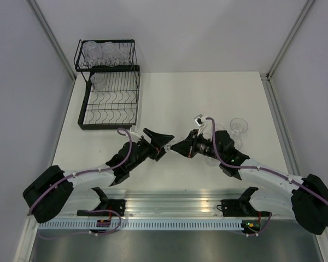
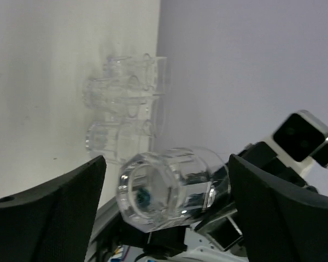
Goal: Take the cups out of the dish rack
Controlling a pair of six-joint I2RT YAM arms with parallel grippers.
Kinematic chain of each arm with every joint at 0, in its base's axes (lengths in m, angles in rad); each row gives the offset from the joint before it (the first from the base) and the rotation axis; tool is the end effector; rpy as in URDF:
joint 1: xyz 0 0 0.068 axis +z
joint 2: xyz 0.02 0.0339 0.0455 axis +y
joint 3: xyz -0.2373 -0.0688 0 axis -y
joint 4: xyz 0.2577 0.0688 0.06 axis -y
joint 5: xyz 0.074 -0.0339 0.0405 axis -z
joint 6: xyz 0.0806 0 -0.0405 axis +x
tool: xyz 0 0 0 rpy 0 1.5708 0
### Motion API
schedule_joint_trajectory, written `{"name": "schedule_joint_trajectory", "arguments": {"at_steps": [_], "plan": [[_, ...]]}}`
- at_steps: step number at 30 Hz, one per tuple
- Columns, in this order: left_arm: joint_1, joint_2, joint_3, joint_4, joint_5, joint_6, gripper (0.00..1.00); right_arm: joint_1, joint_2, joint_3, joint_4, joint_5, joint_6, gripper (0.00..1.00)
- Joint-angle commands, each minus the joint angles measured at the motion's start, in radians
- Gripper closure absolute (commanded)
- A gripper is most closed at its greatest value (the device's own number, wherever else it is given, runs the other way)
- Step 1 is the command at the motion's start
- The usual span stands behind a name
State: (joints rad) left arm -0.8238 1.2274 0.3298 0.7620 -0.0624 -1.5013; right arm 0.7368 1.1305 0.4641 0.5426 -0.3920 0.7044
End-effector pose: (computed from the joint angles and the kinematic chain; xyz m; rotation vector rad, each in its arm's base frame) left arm 0.2080 -0.2172 0.1520 -0.7219 1.8836 -1.5904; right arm 0.2058 0.2283 0.1977 -0.3576 1.8615 1.3667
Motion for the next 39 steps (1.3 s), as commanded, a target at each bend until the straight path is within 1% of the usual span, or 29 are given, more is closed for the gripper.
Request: {"name": "schedule_joint_trajectory", "arguments": {"at_steps": [1,2,3,4,5,6,7,8,9,10,11,12,16,18,22,30,33,34,35,36,37,38,39], "plan": [[-0.005,-0.095,0.034,-0.233,-0.117,0.074,0.0,0.009,-0.078,0.09,-0.215,0.109,-0.107,0.94],[-0.005,-0.12,0.044,-0.284,-0.181,0.126,0.0,0.009,-0.084,0.132,-0.281,0.136,-0.155,0.94],[-0.005,-0.17,0.073,-0.347,-0.213,0.156,0.0,0.009,-0.092,0.154,-0.408,0.193,-0.176,0.93],[-0.003,-0.192,0.09,-0.402,-0.244,0.208,0.0,0.009,-0.089,0.18,-0.478,0.221,-0.203,0.93],[-0.003,-0.213,0.107,-0.506,-0.301,0.237,0.0,0.009,-0.083,0.233,-0.539,0.258,-0.241,0.94],[-0.002,-0.245,0.142,-0.556,-0.325,0.263,0.0,0.009,-0.066,0.258,-0.681,0.322,-0.258,0.95],[-0.001,-0.259,0.159,-0.597,-0.35,0.313,0.0,0.01,-0.052,0.283,-0.741,0.353,-0.272,0.95],[0.0,-0.27,0.176,-0.683,-0.391,0.341,0.0,0.01,-0.031,0.333,-0.806,0.379,-0.298,0.95],[0.0,-0.276,0.216,-0.726,-0.41,0.363,0.0,0.009,0.018,0.358,-0.928,0.406,-0.309,0.97],[0.0,-0.279,0.238,-0.756,-0.428,0.413,0.0,0.01,0.044,0.381,-0.982,0.448,-0.318,0.99],[0.0,-0.278,0.274,-0.833,-0.45,0.44,0.0,0.009,0.07,0.41,-1.027,0.458,-0.325,0.99],[0.0,-0.275,0.293,-0.863,-0.458,0.463,0.0,0.01,0.109,0.416,-1.087,0.464,-0.332,0.99],[0.0,-0.25,0.357,-0.941,-0.499,0.571,0.0,0.012,0.147,0.406,-1.142,0.49,-0.327,0.99],[0.0,-0.23,0.388,-0.975,-0.533,0.601,0.0,0.012,0.173,0.41,-1.173,0.516,-0.329,0.99],[0.005,-0.209,0.42,-0.989,-0.568,0.676,0.0,0.015,0.218,0.433,-1.21,0.541,-0.333,0.99],[0.048,-0.197,0.436,-0.998,-0.576,0.719,0.0,0.019,0.284,0.433,-1.193,0.547,-0.341,0.99],[0.083,-0.18,0.465,-1.007,-0.594,0.766,0.0,0.024,0.293,0.43,-1.175,0.538,-0.342,0.85],[0.097,-0.174,0.475,-1.012,-0.599,0.779,0.0,0.027,0.29,0.433,-1.172,0.533,-0.341,0.7],[0.115,-0.164,0.501,-1.017,-0.605,0.791,0.0,0.032,0.282,0.435,-1.161,0.527,-0.344,0.63],[0.153,-0.16,0.515,-1.017,-0.606,0.803,0.0,0.041,0.275,0.436,-1.153,0.516,-0.348,0.6],[0.176,-0.148,0.528,-1.015,-0.608,0.8,0.0,0.044,0.266,0.436,-1.141,0.472,-0.353,0.56],[0.204,-0.144,0.554,-1.006,-0.588,0.799,0.0,0.044,0.247,0.436,-1.117,0.449,-0.359,0.53],[0.263,-0.138,0.569,-0.965,-0.567,0.815,0.0,0.045,0.238,0.436,-1.104,0.427,-0.362,0.49]]}}
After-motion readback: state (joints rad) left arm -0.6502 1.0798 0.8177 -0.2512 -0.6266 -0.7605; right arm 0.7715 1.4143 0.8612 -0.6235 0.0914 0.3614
